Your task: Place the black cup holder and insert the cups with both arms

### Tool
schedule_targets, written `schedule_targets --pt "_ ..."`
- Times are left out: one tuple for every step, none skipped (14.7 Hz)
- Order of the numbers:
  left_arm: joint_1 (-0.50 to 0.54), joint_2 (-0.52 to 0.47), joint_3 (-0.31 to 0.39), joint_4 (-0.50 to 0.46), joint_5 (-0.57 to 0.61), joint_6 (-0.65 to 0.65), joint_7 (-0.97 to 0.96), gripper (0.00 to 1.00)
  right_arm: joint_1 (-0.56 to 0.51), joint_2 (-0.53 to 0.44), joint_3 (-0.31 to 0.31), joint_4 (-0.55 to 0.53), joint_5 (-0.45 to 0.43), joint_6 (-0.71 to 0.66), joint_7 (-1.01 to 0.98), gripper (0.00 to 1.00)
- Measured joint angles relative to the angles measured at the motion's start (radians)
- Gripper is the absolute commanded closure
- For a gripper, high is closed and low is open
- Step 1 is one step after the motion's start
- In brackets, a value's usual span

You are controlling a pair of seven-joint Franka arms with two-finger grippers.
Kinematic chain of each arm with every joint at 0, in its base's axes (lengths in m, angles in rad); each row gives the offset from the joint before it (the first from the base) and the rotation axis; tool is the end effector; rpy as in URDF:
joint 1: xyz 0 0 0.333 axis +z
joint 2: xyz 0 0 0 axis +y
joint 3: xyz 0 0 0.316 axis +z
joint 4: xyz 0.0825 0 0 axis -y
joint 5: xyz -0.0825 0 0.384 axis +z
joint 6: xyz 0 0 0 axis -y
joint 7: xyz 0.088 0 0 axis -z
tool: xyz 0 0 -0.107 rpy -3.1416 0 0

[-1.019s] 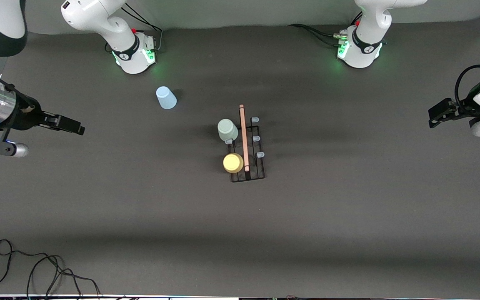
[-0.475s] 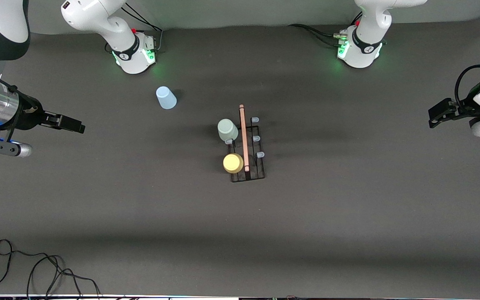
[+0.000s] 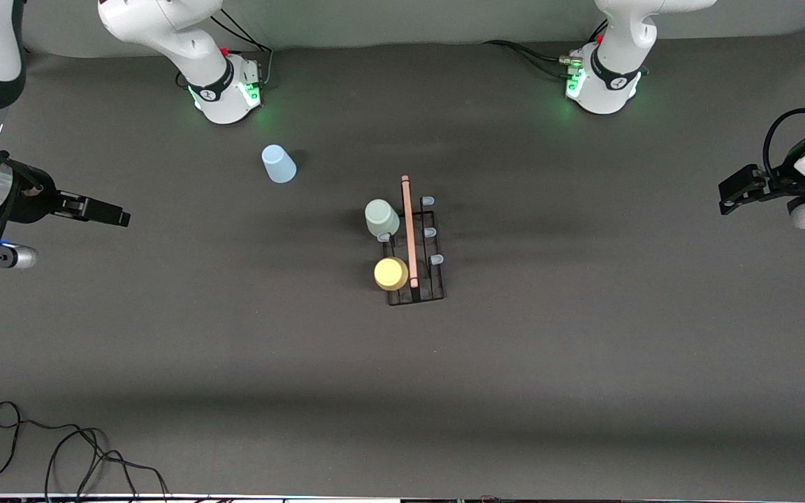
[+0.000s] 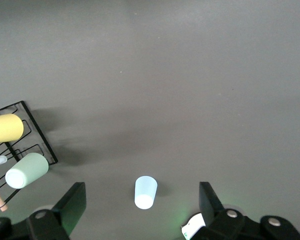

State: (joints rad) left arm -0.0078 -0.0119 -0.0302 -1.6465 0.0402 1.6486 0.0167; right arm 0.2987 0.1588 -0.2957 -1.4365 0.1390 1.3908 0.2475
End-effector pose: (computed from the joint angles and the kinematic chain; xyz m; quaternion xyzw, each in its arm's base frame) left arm 0.5565 -0.0172 0.6021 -0.9994 0.0288 -0.0072 0.0201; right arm 0.5799 0.0323 0.5865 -0.9872 0.1162 0.1036 0.0335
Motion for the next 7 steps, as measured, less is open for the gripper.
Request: schedule_targets --pt "0.0 0.0 0.0 0.0 0.0 0.0 0.0 0.0 -0.081 -0.007 0.091 0.0 -0.024 -0.001 0.0 0.0" --pt "0.0 0.0 0.0 0.0 0.0 0.0 0.0 0.0 -0.145 -0.014 0.166 0.0 -0.047 -0.002 0.0 0.0" --pt "0.0 0.0 0.0 0.0 0.0 0.0 0.0 0.0 -0.192 -0.018 0.221 0.0 -0.06 -0.002 0.0 0.0" --pt "0.0 0.0 0.0 0.0 0.0 0.0 0.0 0.0 -0.223 -0.023 0.256 -0.002 -0.067 -0.002 0.0 0.0" --pt "0.0 0.0 0.0 0.0 0.0 0.0 0.0 0.0 -0.247 -0.028 0.28 -0.005 -0.07 -0.001 -0.001 0.0" --pt "0.0 0.0 0.0 0.0 0.0 0.0 0.0 0.0 -0.272 -0.035 0.302 -0.012 -0.071 0.005 -0.01 0.0" --pt "0.0 0.0 0.0 0.0 0.0 0.0 0.0 0.0 -0.294 -0.045 0.32 -0.025 -0.075 0.02 -0.033 0.0"
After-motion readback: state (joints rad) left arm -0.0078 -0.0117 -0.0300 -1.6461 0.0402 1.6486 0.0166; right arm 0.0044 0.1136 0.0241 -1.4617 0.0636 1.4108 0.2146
